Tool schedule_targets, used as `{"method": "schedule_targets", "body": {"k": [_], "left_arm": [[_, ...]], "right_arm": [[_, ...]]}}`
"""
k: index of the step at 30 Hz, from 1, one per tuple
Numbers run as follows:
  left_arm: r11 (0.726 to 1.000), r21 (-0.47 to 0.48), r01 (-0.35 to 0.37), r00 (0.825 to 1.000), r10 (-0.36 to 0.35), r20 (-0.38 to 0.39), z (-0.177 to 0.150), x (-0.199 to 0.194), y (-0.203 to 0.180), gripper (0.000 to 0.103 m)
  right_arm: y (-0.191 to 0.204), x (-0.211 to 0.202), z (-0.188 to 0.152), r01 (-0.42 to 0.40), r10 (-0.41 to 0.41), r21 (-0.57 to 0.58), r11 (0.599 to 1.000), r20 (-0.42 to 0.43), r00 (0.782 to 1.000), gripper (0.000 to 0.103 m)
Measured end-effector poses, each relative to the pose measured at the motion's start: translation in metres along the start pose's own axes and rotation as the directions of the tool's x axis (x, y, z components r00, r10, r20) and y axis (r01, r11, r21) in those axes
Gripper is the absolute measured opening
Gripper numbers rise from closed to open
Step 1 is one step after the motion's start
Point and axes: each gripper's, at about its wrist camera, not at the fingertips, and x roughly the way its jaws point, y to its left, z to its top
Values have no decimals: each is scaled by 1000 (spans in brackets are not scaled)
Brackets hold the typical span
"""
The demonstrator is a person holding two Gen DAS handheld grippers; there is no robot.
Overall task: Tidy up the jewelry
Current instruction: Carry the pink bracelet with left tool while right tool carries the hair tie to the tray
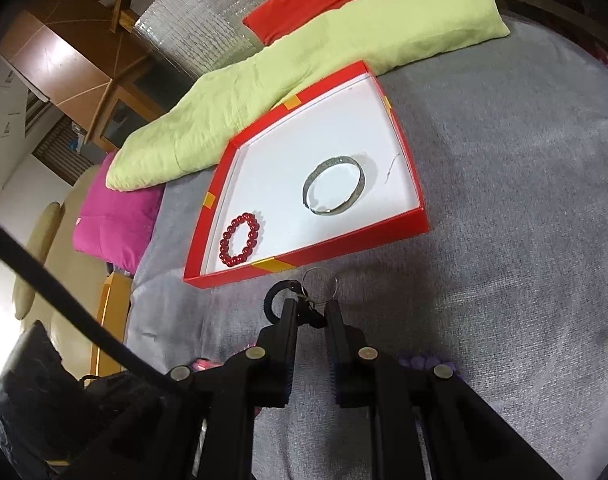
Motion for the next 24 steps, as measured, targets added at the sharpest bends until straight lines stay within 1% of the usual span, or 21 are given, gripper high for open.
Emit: {"method": "schedule_targets", "body": {"k": [3,6,9,13,17,21,24], "left_arm": [[999,-44,-10,998,12,54,9,-5,9,7],[995,-100,-24,994,34,105,19,-9,22,7],[987,-153,-51,986,74,153,29,-11,36,7],[979,-190,-76,975,113,192,45,-5,51,7],[966,-251,-59,977,107,186,58,16,70,7],[961,-270,-53,986,93,136,67,47,79,7],[960,-273,-59,988,95,118,73,63,84,7]], "right_arm": [[2,-5,2,-18,18,-3,1000,29,999,15],[8,-13,6,-40,42,-26,999,75,996,15],[12,-19,10,-47,52,-41,998,123,991,15],[18,-15,24,-41,50,-53,998,171,984,15],[23,1,41,7,2,-47,999,182,983,15],[27,26,55,34,-27,-44,998,161,987,15],[27,43,66,78,-69,-53,996,167,984,15]]}}
